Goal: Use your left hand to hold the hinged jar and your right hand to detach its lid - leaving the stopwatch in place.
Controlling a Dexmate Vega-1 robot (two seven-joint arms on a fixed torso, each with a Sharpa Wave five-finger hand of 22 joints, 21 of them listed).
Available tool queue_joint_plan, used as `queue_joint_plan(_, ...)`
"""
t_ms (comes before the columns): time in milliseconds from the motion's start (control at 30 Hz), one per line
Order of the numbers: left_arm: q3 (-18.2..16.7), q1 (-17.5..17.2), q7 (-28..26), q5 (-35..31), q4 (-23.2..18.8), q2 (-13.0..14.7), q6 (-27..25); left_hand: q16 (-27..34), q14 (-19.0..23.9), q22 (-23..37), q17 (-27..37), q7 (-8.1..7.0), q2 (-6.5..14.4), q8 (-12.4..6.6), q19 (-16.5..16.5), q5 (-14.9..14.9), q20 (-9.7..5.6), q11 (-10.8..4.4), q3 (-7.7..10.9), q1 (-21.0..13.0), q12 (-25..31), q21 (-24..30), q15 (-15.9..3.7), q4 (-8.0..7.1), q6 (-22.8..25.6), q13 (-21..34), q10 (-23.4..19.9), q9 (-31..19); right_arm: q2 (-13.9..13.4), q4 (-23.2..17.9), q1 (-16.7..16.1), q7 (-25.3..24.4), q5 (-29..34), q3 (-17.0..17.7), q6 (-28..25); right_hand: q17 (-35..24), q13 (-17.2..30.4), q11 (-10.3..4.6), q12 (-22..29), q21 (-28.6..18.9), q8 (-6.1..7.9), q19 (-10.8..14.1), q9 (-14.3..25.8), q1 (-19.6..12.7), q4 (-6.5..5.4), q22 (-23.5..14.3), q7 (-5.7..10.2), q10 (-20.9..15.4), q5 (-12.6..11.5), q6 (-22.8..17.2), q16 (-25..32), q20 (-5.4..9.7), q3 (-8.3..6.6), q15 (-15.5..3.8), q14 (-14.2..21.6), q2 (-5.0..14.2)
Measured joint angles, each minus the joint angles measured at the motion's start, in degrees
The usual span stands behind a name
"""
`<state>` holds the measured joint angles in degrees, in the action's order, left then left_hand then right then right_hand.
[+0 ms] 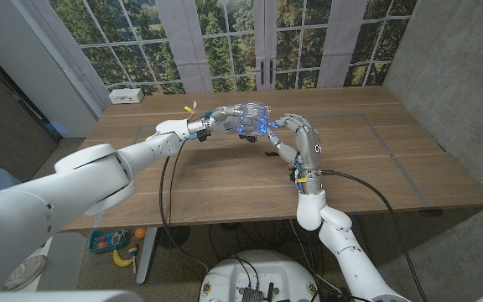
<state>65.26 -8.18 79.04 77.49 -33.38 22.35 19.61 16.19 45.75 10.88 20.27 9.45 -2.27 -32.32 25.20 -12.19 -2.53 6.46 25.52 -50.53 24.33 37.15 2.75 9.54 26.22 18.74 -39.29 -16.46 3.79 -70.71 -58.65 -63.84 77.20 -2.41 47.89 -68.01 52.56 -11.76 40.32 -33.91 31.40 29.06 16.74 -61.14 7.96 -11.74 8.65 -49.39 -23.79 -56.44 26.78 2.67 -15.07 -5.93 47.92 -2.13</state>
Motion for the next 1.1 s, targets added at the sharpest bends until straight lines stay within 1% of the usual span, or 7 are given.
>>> queue_joint_plan(133,-0.4,0.1,0.0,-0.4,0.8,-0.5,-0.3,0.0,0.0,0.0,0.0,0.0,0.0,0.0,0.0,0.0,-0.02,0.0,0.0,0.0,-0.2,0.0,0.0,0.0,0.0,0.0,0.0,0.0,0.8,1.0,0.6,0.0,-0.6,0.9,2.0,0.0,-1.1,0.19,0.0,-0.2,-0.02,0.0,-0.4,1.4,-1.13,-0.1,0.04,-0.4,0.5,0.0,0.0,0.0,0.67,-0.01,0.0,1.33)
queue_joint_plan(367,-1.3,0.4,0.0,-1.4,2.7,-1.5,-0.8,0.0,0.0,0.0,0.0,0.0,0.0,0.0,-0.2,0.0,-0.21,0.0,0.0,0.0,-0.3,0.0,0.0,0.0,0.0,0.0,0.0,-1.3,1.4,2.0,1.3,-0.1,-1.2,1.7,4.1,-0.3,-2.0,0.07,-1.4,-0.4,-3.15,-0.9,-1.5,6.3,-3.63,-0.1,-0.05,1.7,2.0,4.7,-0.8,-0.02,2.91,0.41,-1.9,0.49)
queue_joint_plan(467,-1.8,0.4,0.0,-1.7,3.5,-1.9,-0.9,0.0,0.0,0.0,0.0,0.0,0.0,0.0,-0.3,0.0,-0.13,0.0,0.0,0.0,-0.2,0.0,-0.01,0.0,0.0,0.0,0.0,-1.3,1.6,2.3,1.5,-0.1,-1.3,2.0,4.1,-0.1,-2.2,-0.05,-2.0,-0.4,-4.94,-1.7,-2.1,7.5,-3.55,-0.3,0.39,3.9,2.4,7.1,-2.0,-0.04,4.28,0.95,-3.7,-0.7)
queue_joint_plan(533,-2.1,0.5,-0.1,-2.3,3.9,-2.1,-1.1,0.0,0.0,0.0,0.0,0.0,0.0,0.0,-0.3,0.0,-0.12,0.0,0.0,0.0,-0.2,0.4,-0.01,0.0,0.0,0.0,0.0,-1.3,1.6,2.4,1.6,-0.2,-1.3,2.1,4.1,0.1,-2.2,-0.12,-2.4,-0.4,-5.56,-1.8,-2.4,8.2,-3.73,-0.3,0.47,4.7,2.5,7.8,-2.5,-0.12,4.74,1.33,-4.5,-0.34)
queue_joint_plan(733,-3.3,0.6,-0.1,-3.4,5.3,-3.0,-1.6,0.0,0.0,0.0,0.0,0.0,0.0,0.0,-0.3,0.0,-0.12,0.0,0.0,0.0,-0.2,0.4,-0.01,0.0,0.0,0.0,0.0,-1.3,1.2,2.6,1.8,-0.2,-1.4,1.9,4.0,0.1,-2.0,-0.12,-2.4,-0.4,-5.56,-2.0,-2.8,8.6,-3.52,-0.2,0.38,4.7,2.5,7.2,-2.5,0.09,5.05,1.22,-4.5,-0.82)
queue_joint_plan(800,-3.6,0.6,-0.1,-3.4,5.6,-3.1,-1.6,0.0,0.0,0.0,0.0,0.0,0.0,0.0,-0.3,0.0,-0.12,0.0,0.0,0.0,-0.2,0.4,0.02,0.0,0.0,0.0,0.0,-1.3,1.2,2.6,1.8,-0.2,-1.4,1.9,3.9,0.0,-2.0,-0.12,-2.4,-0.4,-5.57,-2.0,-2.9,7.3,-2.89,-0.2,0.48,4.7,2.5,7.1,-2.5,0.09,5.01,1.22,-4.5,-2.01)
queue_joint_plan(1100,-4.8,0.6,-0.1,-4.6,6.1,-3.6,-2.1,0.0,0.1,0.0,0.0,0.0,0.0,0.0,-0.3,0.0,-0.11,0.0,-0.01,0.0,-0.2,0.6,0.11,-0.01,0.0,0.0,0.0,-1.3,0.7,3.2,2.3,-0.2,-1.0,1.3,3.5,0.0,-1.9,-0.23,-2.0,-0.7,-5.79,-2.0,-3.4,3.9,-1.63,-0.2,0.78,4.5,1.5,6.0,-2.5,0.09,4.23,1.11,-3.6,-1.57)
